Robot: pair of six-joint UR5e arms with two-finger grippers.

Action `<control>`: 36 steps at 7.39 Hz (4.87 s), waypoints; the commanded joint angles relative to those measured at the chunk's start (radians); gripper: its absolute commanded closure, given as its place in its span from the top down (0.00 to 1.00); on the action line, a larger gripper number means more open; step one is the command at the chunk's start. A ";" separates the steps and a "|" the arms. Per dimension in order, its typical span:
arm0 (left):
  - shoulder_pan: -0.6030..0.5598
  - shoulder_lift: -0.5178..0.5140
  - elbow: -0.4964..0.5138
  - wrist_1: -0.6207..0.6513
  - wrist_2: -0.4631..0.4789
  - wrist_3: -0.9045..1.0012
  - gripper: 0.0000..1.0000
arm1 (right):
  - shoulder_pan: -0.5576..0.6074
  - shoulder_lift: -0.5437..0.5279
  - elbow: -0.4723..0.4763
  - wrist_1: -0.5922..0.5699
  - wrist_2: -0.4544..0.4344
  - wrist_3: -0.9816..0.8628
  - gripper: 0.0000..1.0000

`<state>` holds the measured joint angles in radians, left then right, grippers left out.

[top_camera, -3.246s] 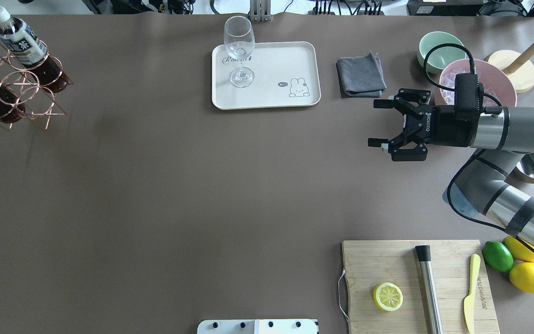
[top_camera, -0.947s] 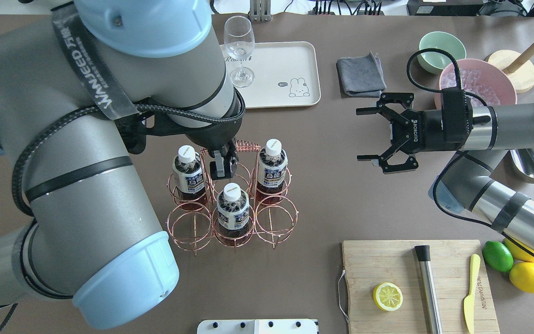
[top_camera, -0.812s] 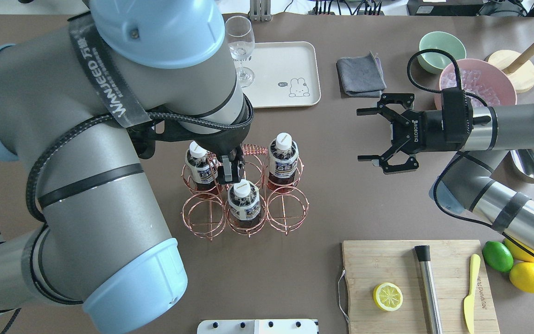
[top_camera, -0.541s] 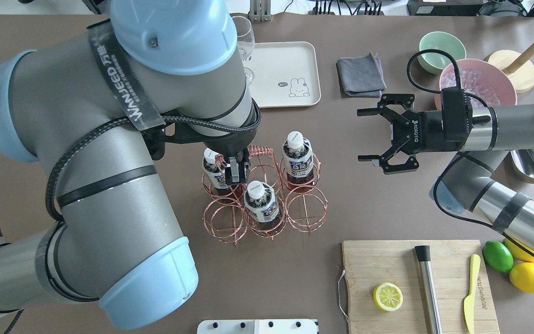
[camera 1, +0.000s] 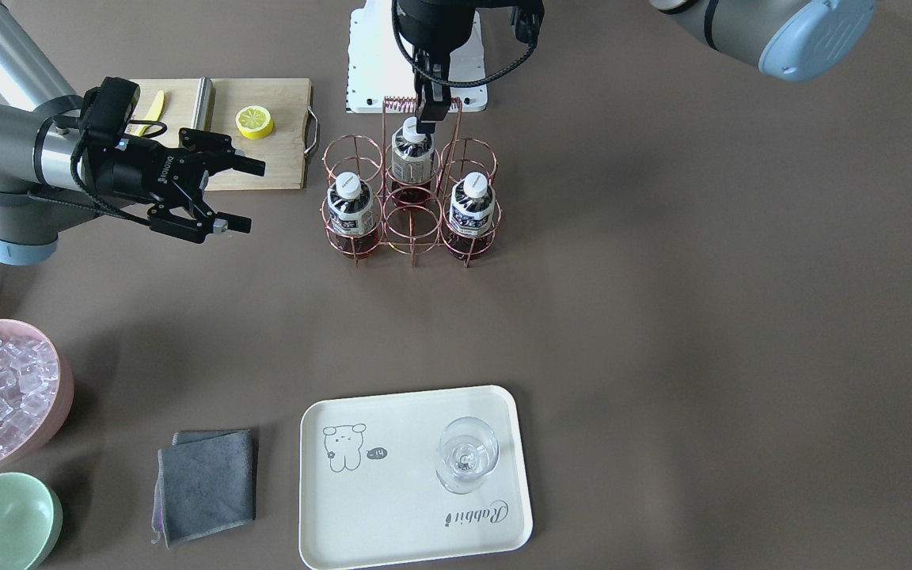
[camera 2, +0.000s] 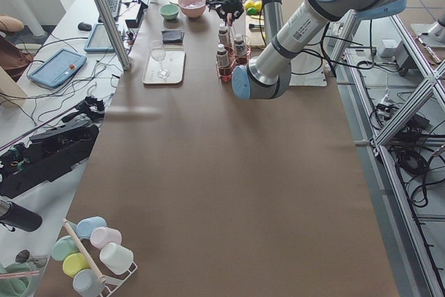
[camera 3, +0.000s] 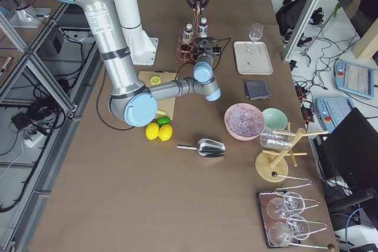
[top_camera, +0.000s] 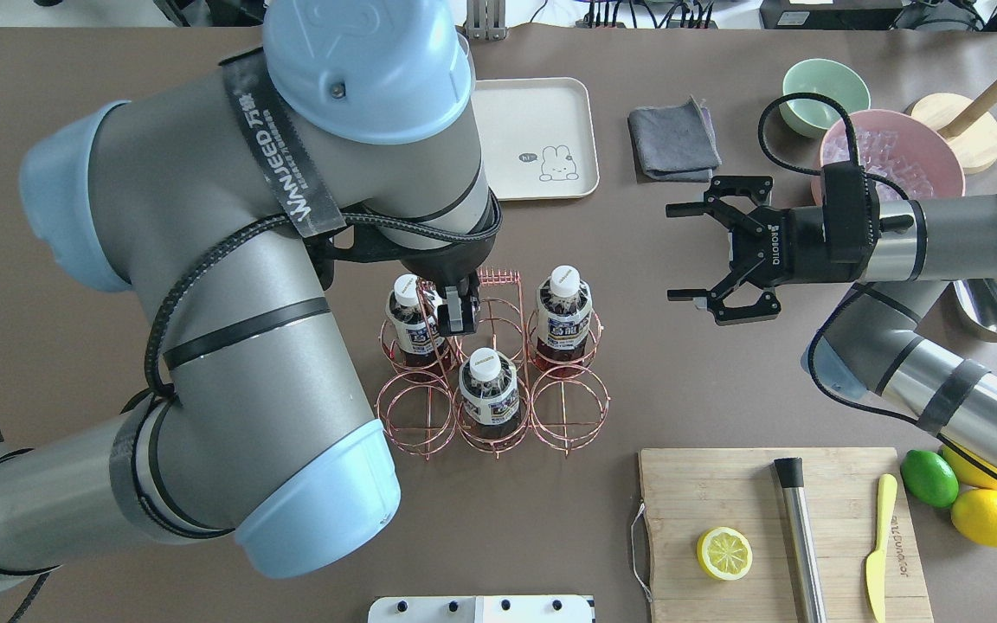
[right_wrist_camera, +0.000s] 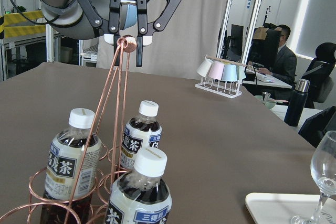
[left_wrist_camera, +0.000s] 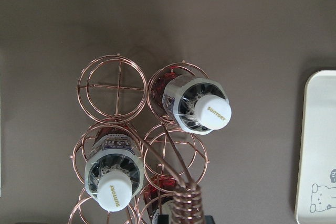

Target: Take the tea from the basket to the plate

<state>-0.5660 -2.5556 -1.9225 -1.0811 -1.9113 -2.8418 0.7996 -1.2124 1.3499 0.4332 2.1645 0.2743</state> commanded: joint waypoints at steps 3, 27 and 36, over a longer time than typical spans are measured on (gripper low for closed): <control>0.000 -0.005 0.005 -0.002 0.002 -0.008 0.00 | -0.045 0.020 0.020 -0.007 -0.005 0.160 0.99; -0.002 0.000 0.003 0.004 0.002 -0.016 0.00 | -0.152 0.126 -0.051 -0.082 -0.109 0.140 0.37; -0.014 0.001 0.011 0.007 0.000 -0.016 0.00 | -0.044 0.136 0.128 -0.217 -0.098 0.215 0.00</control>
<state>-0.5763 -2.5543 -1.9113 -1.0746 -1.9108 -2.8578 0.7161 -1.0821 1.4141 0.2719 2.0619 0.4387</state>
